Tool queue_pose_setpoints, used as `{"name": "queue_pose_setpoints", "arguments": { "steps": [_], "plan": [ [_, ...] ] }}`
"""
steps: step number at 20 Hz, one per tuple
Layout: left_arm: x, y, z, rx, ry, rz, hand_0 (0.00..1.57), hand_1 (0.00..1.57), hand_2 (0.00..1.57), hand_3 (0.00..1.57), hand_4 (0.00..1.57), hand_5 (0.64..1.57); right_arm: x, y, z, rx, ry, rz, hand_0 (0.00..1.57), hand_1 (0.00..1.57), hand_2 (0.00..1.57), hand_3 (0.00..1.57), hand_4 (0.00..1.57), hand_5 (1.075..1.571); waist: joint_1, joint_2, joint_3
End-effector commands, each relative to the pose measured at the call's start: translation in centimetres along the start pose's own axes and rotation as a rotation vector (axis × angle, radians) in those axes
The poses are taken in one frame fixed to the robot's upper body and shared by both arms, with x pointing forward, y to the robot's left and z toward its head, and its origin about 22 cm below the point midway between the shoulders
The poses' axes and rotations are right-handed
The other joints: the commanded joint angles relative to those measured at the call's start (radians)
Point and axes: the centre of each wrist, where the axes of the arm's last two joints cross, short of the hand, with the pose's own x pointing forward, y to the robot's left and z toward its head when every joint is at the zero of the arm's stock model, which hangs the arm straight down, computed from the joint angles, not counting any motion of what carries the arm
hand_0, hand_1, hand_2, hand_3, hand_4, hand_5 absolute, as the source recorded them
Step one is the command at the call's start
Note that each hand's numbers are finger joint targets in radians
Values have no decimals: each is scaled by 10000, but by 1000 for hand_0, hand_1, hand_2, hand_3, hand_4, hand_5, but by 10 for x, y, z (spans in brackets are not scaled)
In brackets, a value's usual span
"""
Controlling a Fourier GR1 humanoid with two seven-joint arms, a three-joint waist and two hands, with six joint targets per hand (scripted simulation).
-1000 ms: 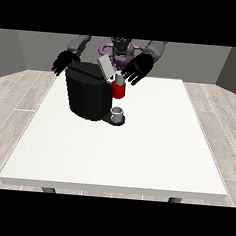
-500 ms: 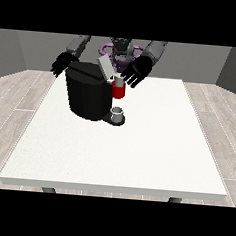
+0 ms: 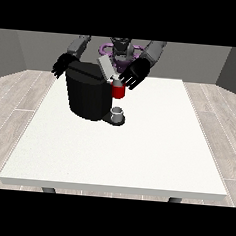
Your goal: Insert the coffee pod into the coffee machine and close the lid
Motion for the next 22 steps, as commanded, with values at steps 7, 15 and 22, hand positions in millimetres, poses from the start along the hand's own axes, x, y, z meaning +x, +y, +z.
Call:
{"name": "queue_pose_setpoints", "arguments": {
  "steps": [7, 15, 22],
  "plan": [
    [-11, 14, 5, -208, 58, -463, 1105, 1105, 1151, 980, 413, 1571, -10, -5, 9, -190, 165, 276, 0, 0, 0, 0, 335, 1571, 59, -74, -11],
    [1, 33, 1, 75, -315, -615, 1064, 1064, 1117, 952, 360, 1571, 1, -12, -6, -205, -274, -112, 0, 0, 0, 0, 463, 1571, 43, 218, -9],
    [-1, -11, 2, -976, -446, -1425, 0, 0, 0, 0, 0, 1571, 0, -6, -6, -266, 170, 78, 0, 0, 0, 0, 411, 1571, 260, -58, -9]
  ]
}}
